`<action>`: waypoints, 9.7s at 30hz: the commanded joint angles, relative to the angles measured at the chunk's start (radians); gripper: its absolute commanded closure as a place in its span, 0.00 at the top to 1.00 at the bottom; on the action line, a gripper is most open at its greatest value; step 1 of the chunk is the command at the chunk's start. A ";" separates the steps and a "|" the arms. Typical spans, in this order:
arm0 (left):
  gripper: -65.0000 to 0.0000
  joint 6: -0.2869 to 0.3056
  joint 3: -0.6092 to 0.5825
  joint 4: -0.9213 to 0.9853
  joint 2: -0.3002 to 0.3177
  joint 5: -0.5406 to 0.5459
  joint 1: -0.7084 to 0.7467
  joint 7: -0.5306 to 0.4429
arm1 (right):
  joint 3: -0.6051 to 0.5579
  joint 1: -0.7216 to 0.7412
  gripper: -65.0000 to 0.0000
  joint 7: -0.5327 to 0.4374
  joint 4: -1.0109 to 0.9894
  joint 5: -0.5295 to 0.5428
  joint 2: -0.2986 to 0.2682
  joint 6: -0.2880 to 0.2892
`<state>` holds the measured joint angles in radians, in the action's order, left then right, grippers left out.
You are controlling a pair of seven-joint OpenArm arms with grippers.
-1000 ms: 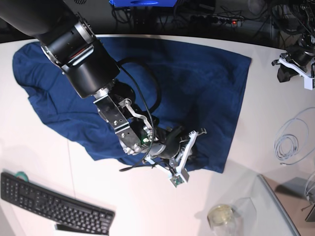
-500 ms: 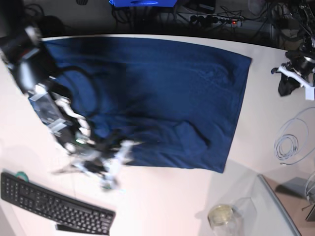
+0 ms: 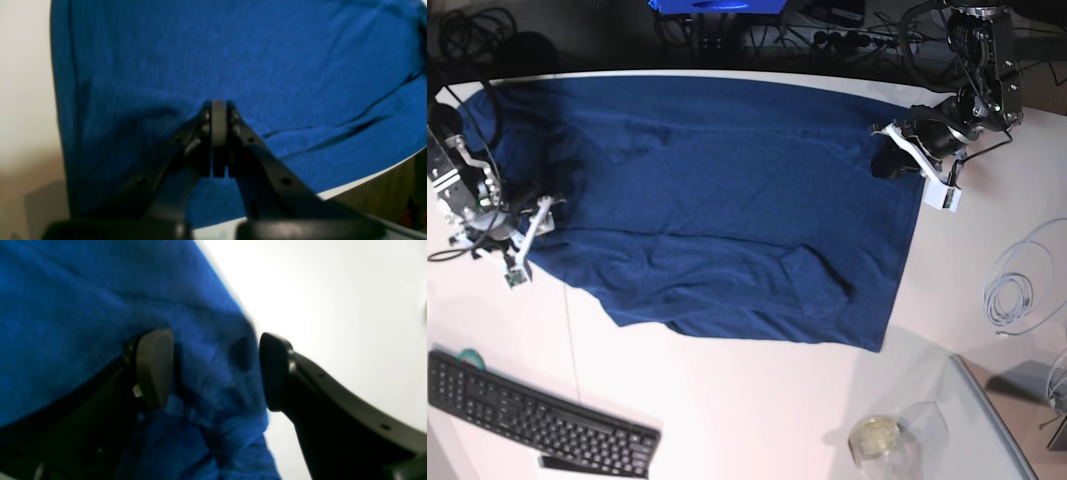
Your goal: Layout the t-shirt on the table in an organized manner, then fold the t-shirt properly
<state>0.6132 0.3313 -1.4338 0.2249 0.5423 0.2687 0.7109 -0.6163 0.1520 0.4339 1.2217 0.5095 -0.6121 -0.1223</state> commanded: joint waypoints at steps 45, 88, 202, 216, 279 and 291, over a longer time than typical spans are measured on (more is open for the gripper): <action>0.00 0.015 0.157 -0.144 -0.068 -0.353 -0.001 -0.018 | 0.011 -0.001 0.42 -0.097 -0.044 -0.007 0.034 -0.003; 0.00 0.010 0.082 0.018 -0.080 -0.360 -0.030 -0.023 | 0.098 0.027 0.00 -0.004 -0.033 -0.007 0.027 -0.001; 0.14 -0.051 -0.014 0.575 0.026 -0.360 -0.693 -0.161 | 0.206 0.415 0.52 -0.212 -0.641 -0.005 0.257 0.264; 0.47 -0.051 -0.016 0.876 0.047 -0.362 -0.816 -0.334 | 0.169 0.458 0.52 -0.249 -0.659 -0.004 0.291 0.264; 0.47 -0.171 -0.050 0.431 0.189 -0.348 -0.394 -0.251 | 0.290 0.022 0.00 -0.027 0.108 -0.005 0.219 0.264; 0.47 0.038 0.248 0.333 0.176 -0.354 -0.262 -0.129 | 0.292 -0.185 0.00 -0.030 0.298 -0.005 0.159 0.264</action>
<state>0.6552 0.5735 -1.0851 0.3767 0.1795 0.0193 0.5953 -0.3328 -0.0479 0.4294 1.4986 0.4961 -0.4389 0.1394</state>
